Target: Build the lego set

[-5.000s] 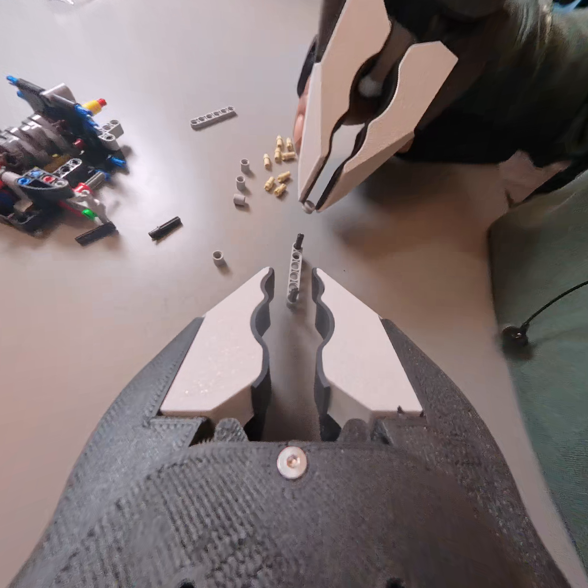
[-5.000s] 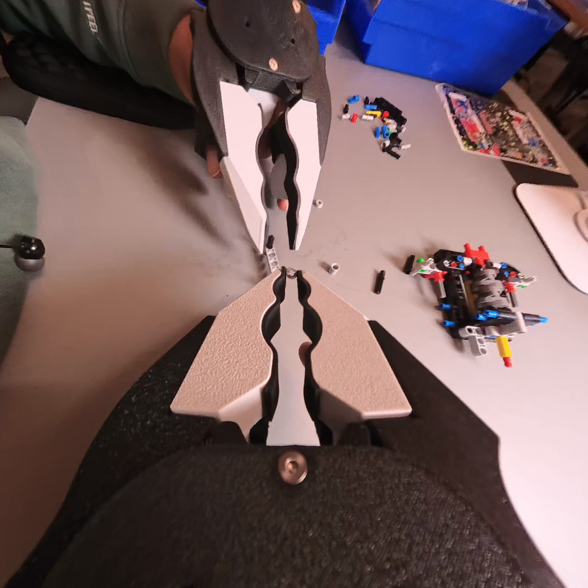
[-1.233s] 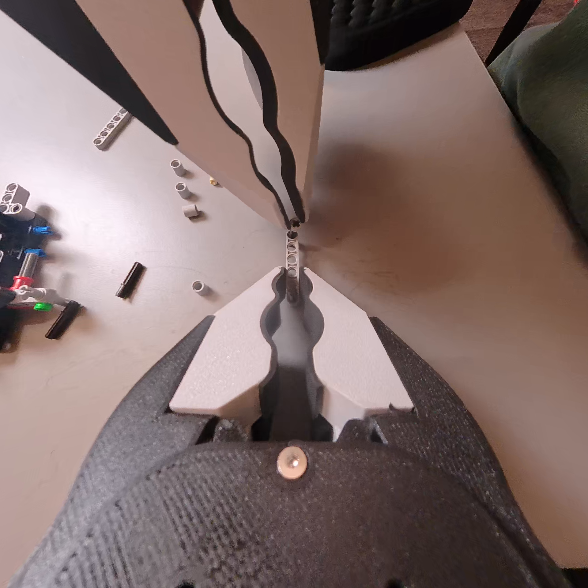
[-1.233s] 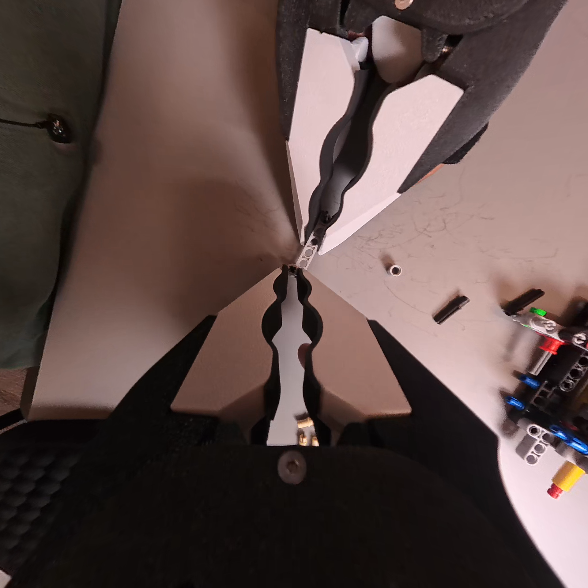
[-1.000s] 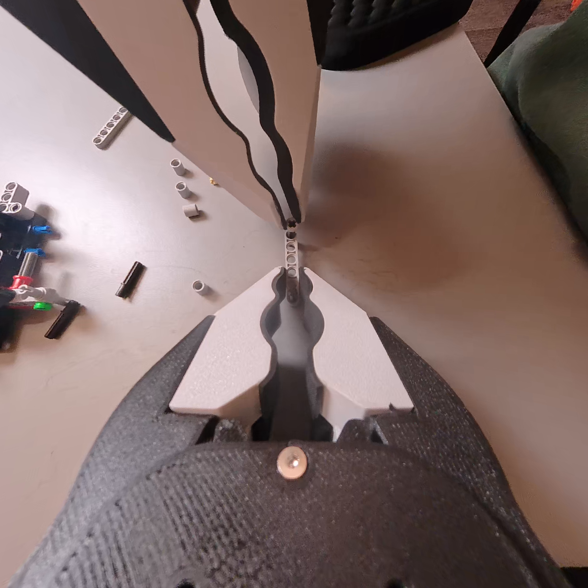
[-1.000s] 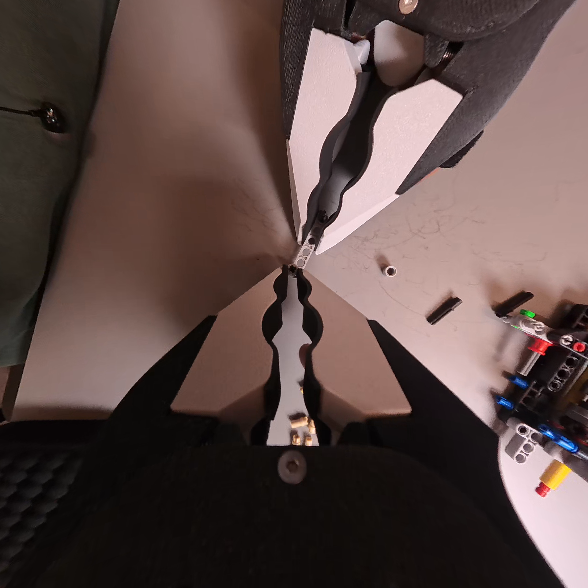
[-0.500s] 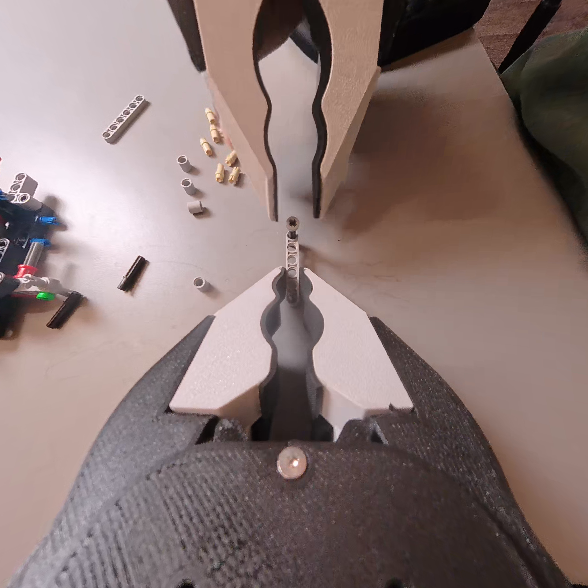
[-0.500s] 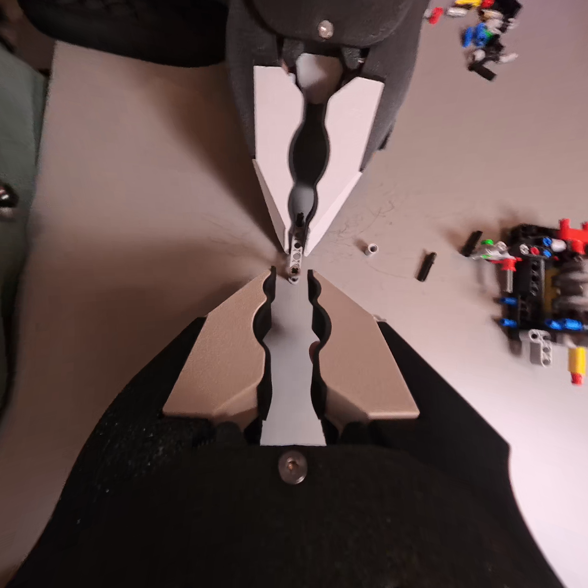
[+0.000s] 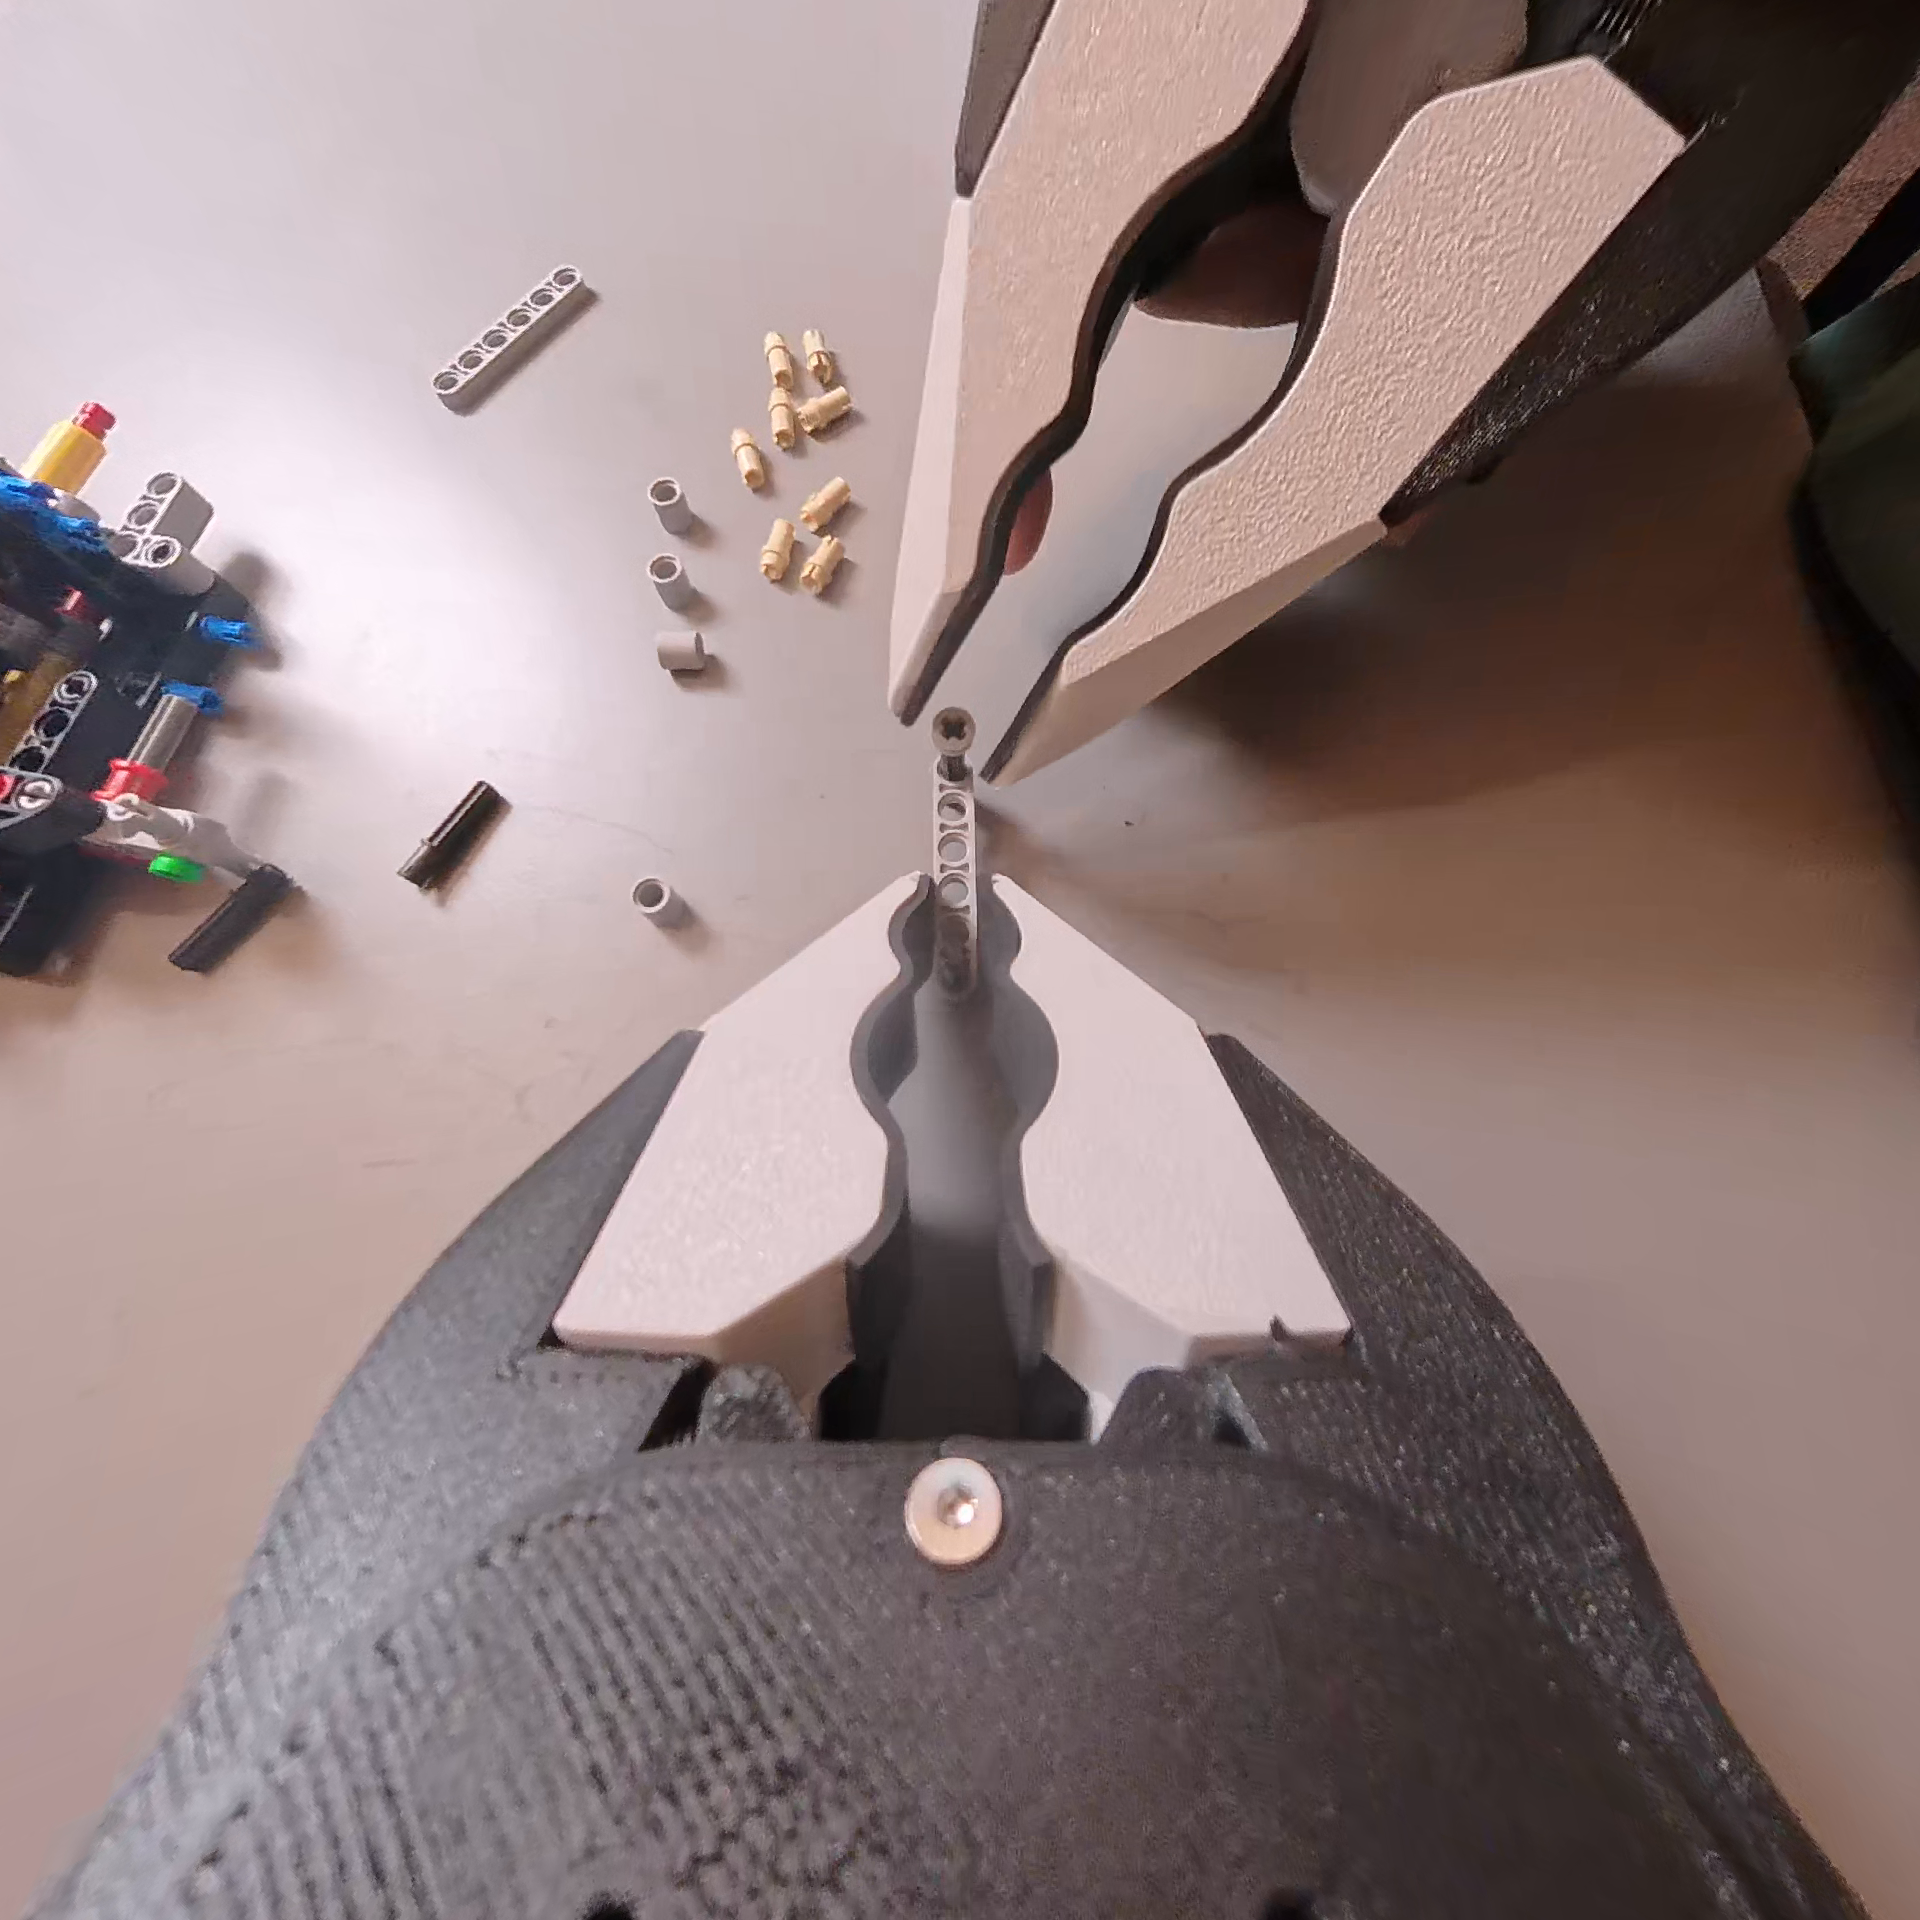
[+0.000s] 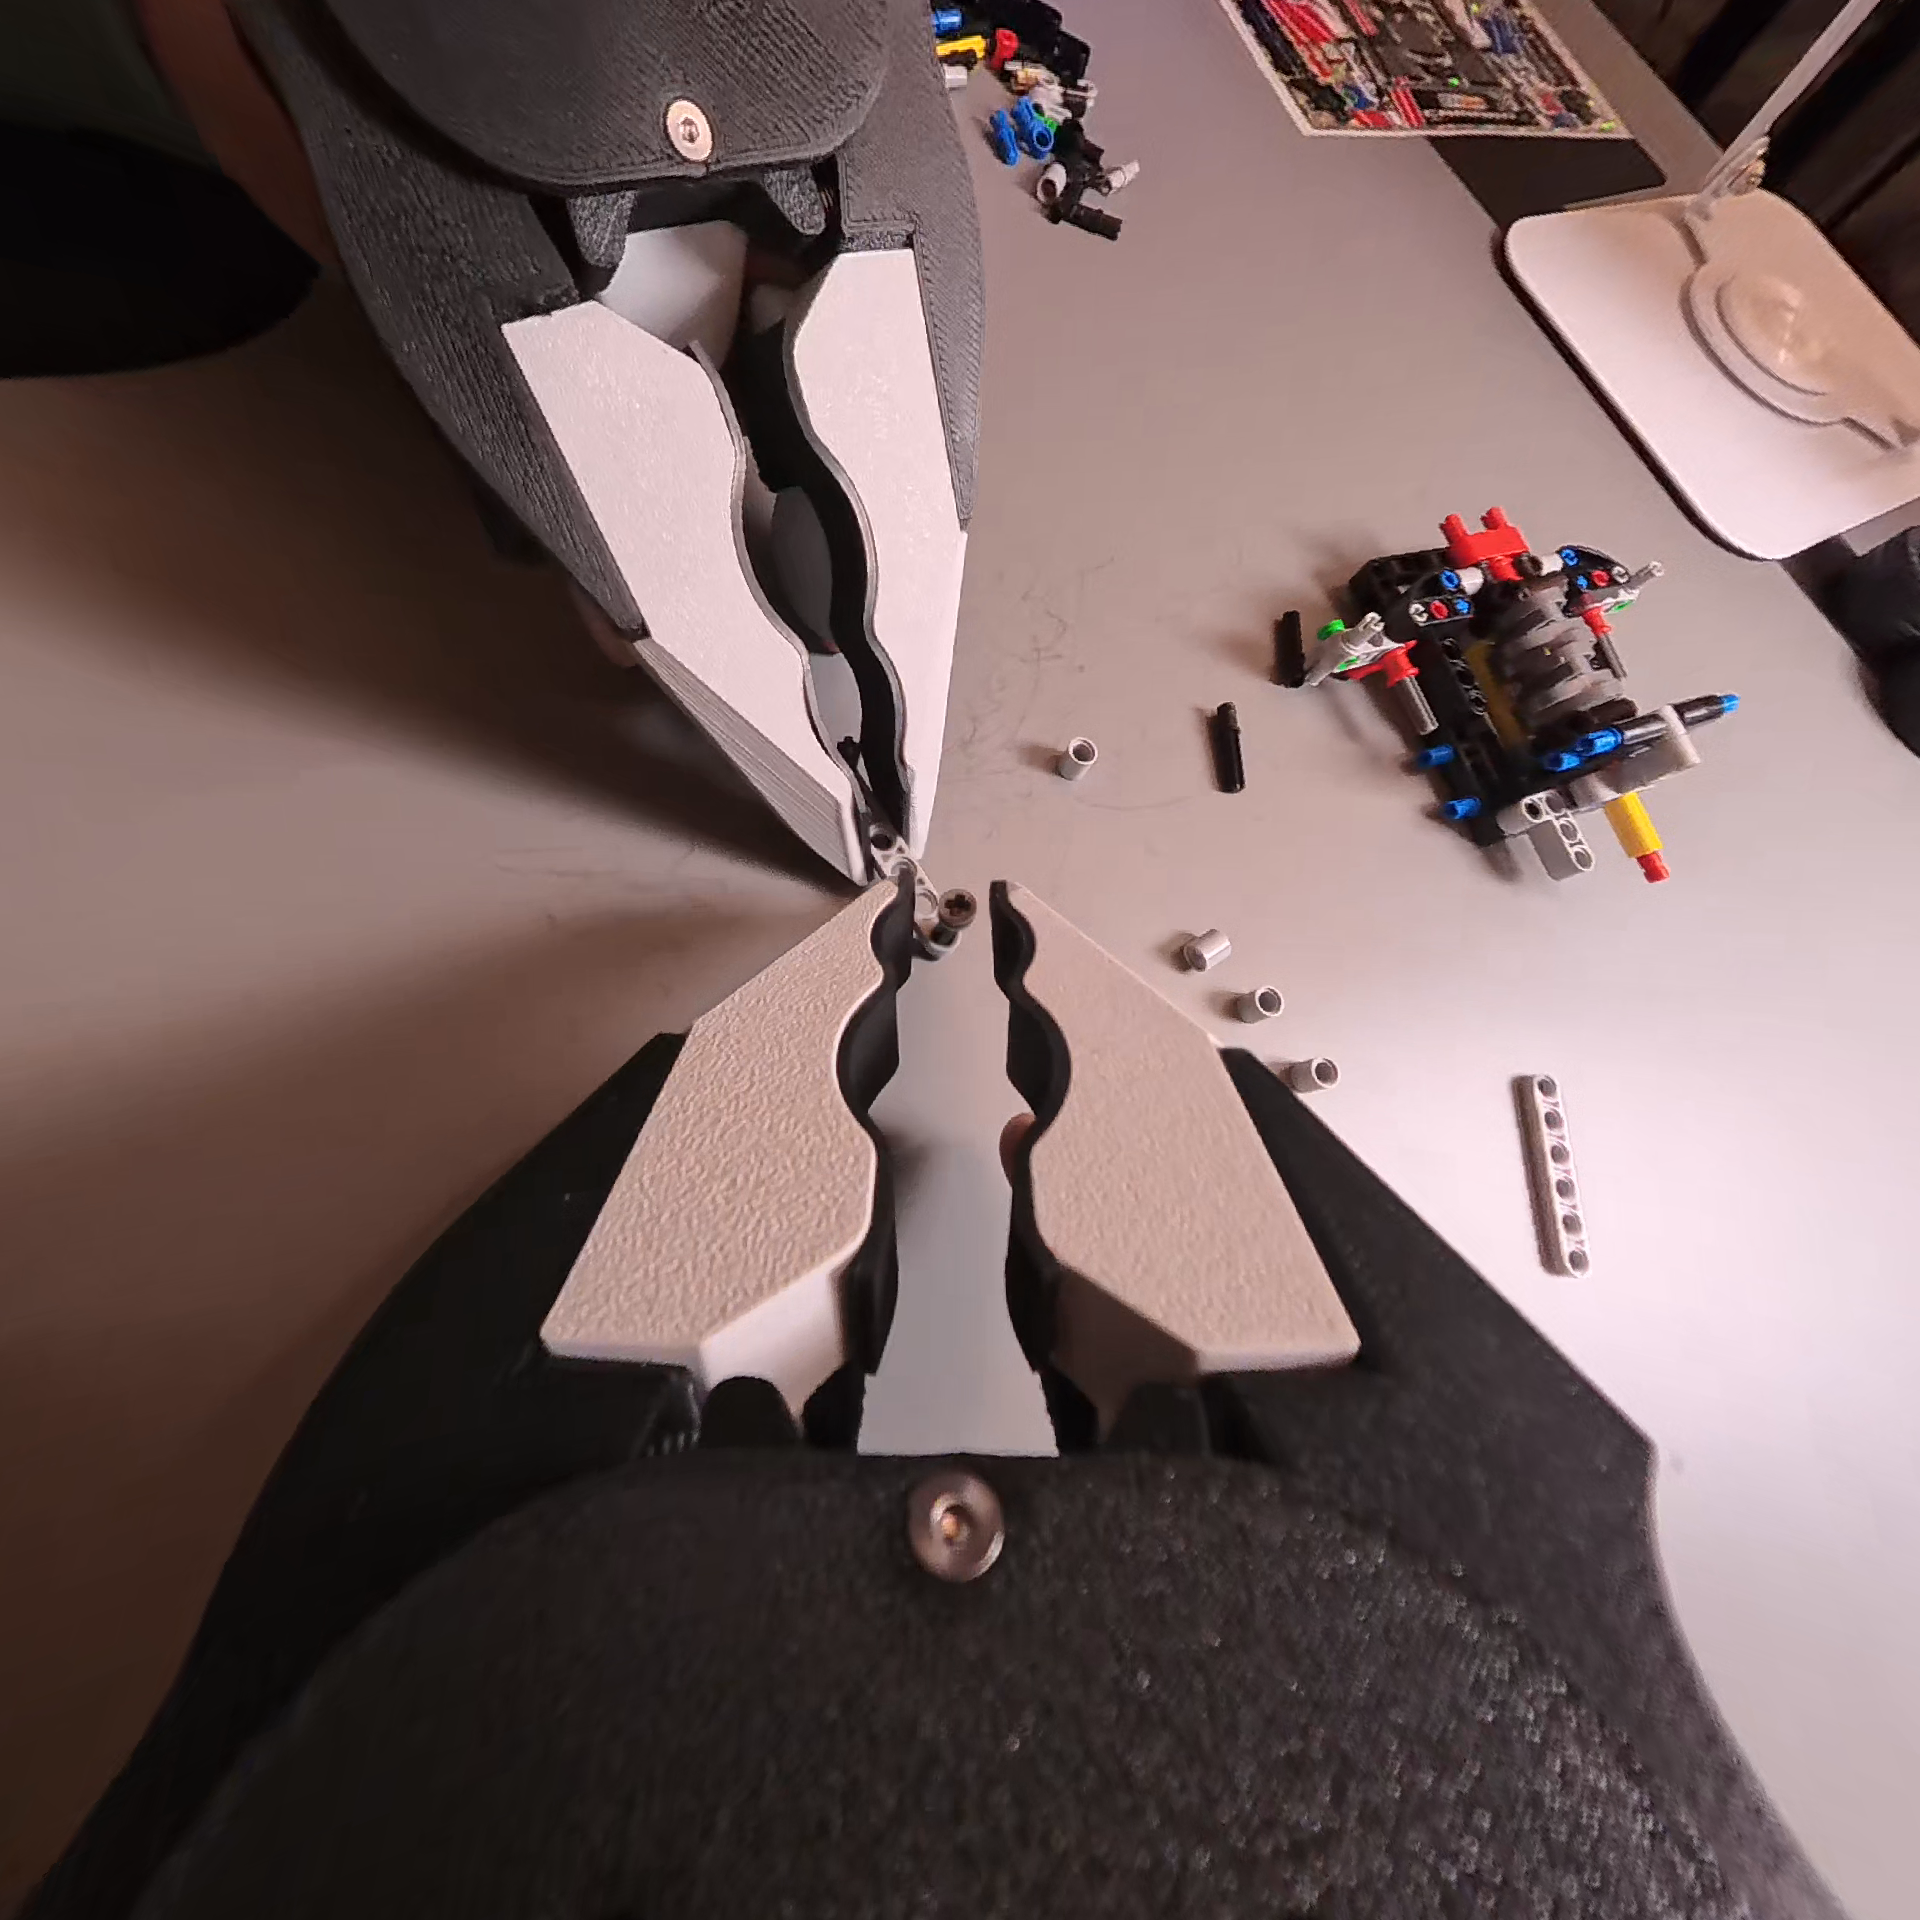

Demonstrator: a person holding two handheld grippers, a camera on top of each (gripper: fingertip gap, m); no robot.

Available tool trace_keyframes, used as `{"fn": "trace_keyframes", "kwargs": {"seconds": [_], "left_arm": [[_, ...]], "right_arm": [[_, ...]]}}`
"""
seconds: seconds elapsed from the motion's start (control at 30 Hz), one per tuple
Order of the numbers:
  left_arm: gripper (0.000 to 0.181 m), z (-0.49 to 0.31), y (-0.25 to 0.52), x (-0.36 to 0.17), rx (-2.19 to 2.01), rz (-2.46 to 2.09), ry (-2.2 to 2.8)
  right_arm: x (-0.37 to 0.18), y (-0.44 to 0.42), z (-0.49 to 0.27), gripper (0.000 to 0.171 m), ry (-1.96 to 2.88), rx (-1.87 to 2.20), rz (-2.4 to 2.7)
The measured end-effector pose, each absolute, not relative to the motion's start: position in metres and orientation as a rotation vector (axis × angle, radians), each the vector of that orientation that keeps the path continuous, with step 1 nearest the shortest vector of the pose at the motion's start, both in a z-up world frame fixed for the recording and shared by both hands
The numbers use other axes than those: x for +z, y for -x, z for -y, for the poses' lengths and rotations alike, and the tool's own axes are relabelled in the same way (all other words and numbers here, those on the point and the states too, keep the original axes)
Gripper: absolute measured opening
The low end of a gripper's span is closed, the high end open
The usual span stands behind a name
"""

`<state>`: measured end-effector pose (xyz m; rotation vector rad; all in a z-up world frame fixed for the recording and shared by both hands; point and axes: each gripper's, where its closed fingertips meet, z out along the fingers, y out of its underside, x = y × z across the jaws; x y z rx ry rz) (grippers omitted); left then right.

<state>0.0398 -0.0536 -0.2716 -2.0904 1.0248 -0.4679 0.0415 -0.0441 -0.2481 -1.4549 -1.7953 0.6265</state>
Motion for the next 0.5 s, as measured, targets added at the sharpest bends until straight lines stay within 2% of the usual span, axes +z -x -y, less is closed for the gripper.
{"fn": "trace_keyframes", "kwargs": {"seconds": [0.5], "left_arm": [[0.005, 0.0537, -0.0398, -0.2716, -0.473, -1.026, 2.091]], "right_arm": [[-0.2501, -0.0428, 0.0423, 0.004, 1.450, 0.577, 1.829]]}}
